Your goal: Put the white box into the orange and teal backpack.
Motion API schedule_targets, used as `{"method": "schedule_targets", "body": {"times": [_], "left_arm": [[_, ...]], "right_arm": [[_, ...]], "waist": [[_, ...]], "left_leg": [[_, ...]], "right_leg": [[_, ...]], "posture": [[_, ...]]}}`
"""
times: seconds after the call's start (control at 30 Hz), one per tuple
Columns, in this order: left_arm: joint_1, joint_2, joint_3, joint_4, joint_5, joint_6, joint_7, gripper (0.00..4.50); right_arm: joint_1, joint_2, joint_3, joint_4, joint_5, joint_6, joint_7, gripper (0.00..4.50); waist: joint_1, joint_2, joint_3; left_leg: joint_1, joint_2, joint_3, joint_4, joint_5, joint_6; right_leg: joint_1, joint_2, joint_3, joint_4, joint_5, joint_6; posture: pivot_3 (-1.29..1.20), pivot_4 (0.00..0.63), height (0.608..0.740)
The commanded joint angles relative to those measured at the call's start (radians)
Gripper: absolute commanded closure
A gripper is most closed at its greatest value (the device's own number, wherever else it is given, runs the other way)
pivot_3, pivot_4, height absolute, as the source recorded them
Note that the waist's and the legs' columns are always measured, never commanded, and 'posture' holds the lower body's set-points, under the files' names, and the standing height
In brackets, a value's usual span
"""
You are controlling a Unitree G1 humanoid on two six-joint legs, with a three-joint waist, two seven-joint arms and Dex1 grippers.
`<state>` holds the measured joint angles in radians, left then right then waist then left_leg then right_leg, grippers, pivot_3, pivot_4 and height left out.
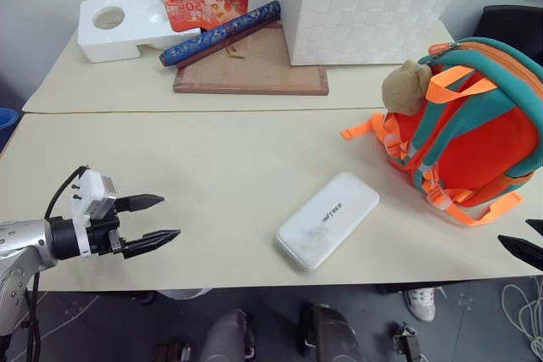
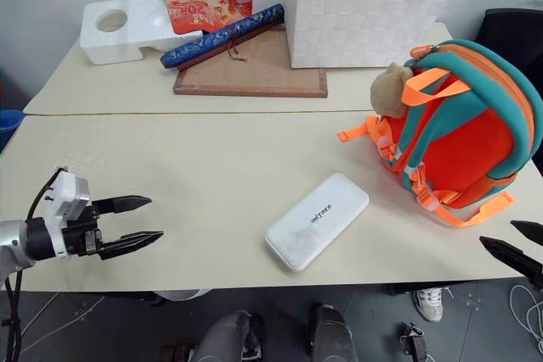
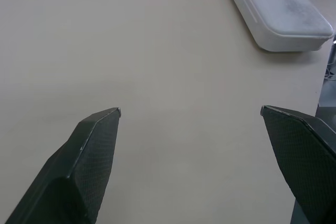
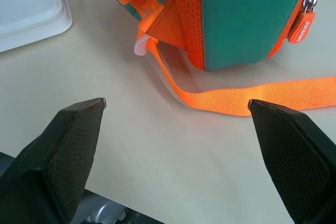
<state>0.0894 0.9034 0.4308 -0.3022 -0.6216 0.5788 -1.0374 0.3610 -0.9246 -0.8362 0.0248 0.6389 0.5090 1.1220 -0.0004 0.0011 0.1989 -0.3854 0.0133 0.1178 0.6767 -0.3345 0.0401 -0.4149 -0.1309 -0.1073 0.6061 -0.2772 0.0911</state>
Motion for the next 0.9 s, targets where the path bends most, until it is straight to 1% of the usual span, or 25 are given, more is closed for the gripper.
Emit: {"method": "schedule_targets", "body": {"times": [0.03,0.17,0.53,0.6,0.73,0.83,0.87,0.9], "left_arm": [[0.012,0.017,0.010,-0.014,0.013,-0.007,0.001,0.00],[0.007,0.014,0.018,-0.016,-0.010,0.035,0.017,0.00],[0.012,0.011,0.005,-0.030,0.006,0.021,0.023,0.00],[-0.005,0.011,-0.012,-0.022,0.006,0.024,0.023,0.00],[-0.077,0.037,-0.103,0.000,0.032,-0.004,-0.026,0.00],[-0.167,0.049,-0.194,0.001,0.023,0.000,-0.092,0.52],[-0.200,0.050,-0.232,0.003,0.027,-0.002,-0.116,0.79],[-0.226,0.050,-0.261,0.006,0.031,-0.003,-0.133,1.14]], "right_arm": [[0.000,0.012,-0.048,-0.024,0.023,0.007,-0.009,0.04],[0.004,0.017,-0.052,-0.042,0.029,0.016,-0.021,0.04],[0.011,0.032,-0.049,-0.085,0.030,0.036,-0.043,0.04],[0.014,0.026,-0.034,-0.105,0.018,0.033,-0.044,0.04],[0.031,-0.004,-0.013,-0.172,0.023,0.048,-0.006,0.04],[0.059,-0.038,0.022,-0.251,0.021,0.050,0.062,0.59],[0.056,-0.053,0.040,-0.269,0.023,0.052,0.080,0.88],[0.049,-0.063,0.056,-0.282,0.024,0.054,0.090,1.28]], "waist": [[0.000,0.000,0.000],[0.000,0.000,0.000],[0.000,0.000,0.000],[0.000,0.000,0.000],[0.004,0.000,0.000],[0.006,0.000,0.000],[0.006,0.000,0.000],[0.006,0.000,0.000]], "left_leg": [[0.000,0.000,0.000,0.000,0.000,0.000],[0.000,0.000,0.000,-0.001,0.000,0.000],[0.000,0.000,0.000,-0.001,0.000,0.000],[0.000,0.000,0.000,-0.001,0.000,0.000],[0.000,0.000,0.000,-0.001,0.000,0.000],[0.000,0.000,0.000,0.000,0.001,-0.001],[0.000,0.000,0.000,0.000,0.001,-0.001],[0.000,0.000,0.000,0.000,0.001,-0.001]], "right_leg": [[0.000,0.000,0.000,0.000,0.000,0.000],[0.000,0.000,0.000,0.000,0.000,0.000],[0.000,0.000,0.000,0.000,0.000,0.000],[0.000,0.000,0.000,0.000,0.000,0.000],[0.000,0.000,0.000,0.000,0.000,0.000],[0.000,0.000,0.000,0.001,0.000,0.000],[0.000,0.000,0.000,0.001,0.000,0.000],[0.000,0.001,0.000,0.001,0.000,0.000]], "posture": [[0.00,0.150,0.740],[0.00,0.150,0.740],[0.00,0.150,0.740],[0.00,0.150,0.740],[0.00,0.150,0.740],[0.00,0.150,0.740],[0.00,0.150,0.740],[0.00,0.150,0.740]]}}
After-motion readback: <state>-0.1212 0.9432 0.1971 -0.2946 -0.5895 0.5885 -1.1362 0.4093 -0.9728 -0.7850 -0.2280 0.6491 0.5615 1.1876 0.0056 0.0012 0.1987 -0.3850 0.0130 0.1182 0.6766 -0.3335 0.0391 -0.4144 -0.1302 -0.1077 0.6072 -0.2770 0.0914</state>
